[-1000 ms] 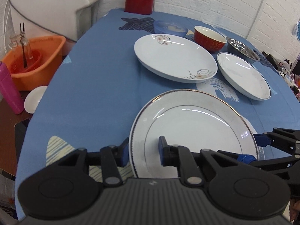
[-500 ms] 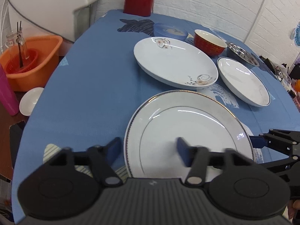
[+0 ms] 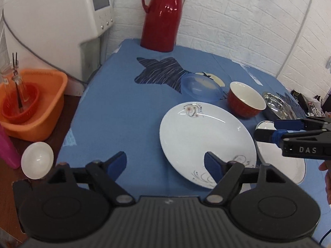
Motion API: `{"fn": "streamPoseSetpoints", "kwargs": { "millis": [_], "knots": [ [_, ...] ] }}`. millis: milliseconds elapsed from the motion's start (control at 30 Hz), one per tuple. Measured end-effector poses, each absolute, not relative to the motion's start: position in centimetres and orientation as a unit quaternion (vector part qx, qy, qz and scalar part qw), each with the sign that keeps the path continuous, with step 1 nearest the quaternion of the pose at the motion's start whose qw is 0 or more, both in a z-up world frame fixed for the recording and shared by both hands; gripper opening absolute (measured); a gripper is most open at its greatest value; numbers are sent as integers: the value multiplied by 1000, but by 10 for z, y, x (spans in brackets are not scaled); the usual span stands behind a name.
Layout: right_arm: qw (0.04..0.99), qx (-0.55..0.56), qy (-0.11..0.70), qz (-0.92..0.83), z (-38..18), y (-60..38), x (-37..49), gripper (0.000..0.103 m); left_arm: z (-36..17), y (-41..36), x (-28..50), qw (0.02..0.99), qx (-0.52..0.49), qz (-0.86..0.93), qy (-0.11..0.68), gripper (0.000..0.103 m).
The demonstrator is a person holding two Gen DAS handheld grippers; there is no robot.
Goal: Organize plates and bowls
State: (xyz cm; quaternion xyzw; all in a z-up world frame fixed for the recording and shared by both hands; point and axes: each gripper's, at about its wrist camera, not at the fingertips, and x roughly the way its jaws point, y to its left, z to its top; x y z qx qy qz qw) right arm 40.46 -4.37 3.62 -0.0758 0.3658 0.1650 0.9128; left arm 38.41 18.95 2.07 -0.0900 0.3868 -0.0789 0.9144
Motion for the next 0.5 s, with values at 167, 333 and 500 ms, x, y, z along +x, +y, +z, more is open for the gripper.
{"fn": "streamPoseSetpoints", "kwargs": {
  "millis": [167, 333, 500],
  "knots": [
    [892, -72, 414, 164, 6, -34, 455, 52, 0, 189, 419, 899, -107, -76, 418, 77],
    [878, -53, 444, 171, -20, -31, 472, 53, -13, 183, 433, 892, -103, -79, 432, 74],
    [882, -47, 428, 193, -23, -30, 457, 57, -23, 174, 437, 891, -94, -83, 436, 71]
  ]
}}
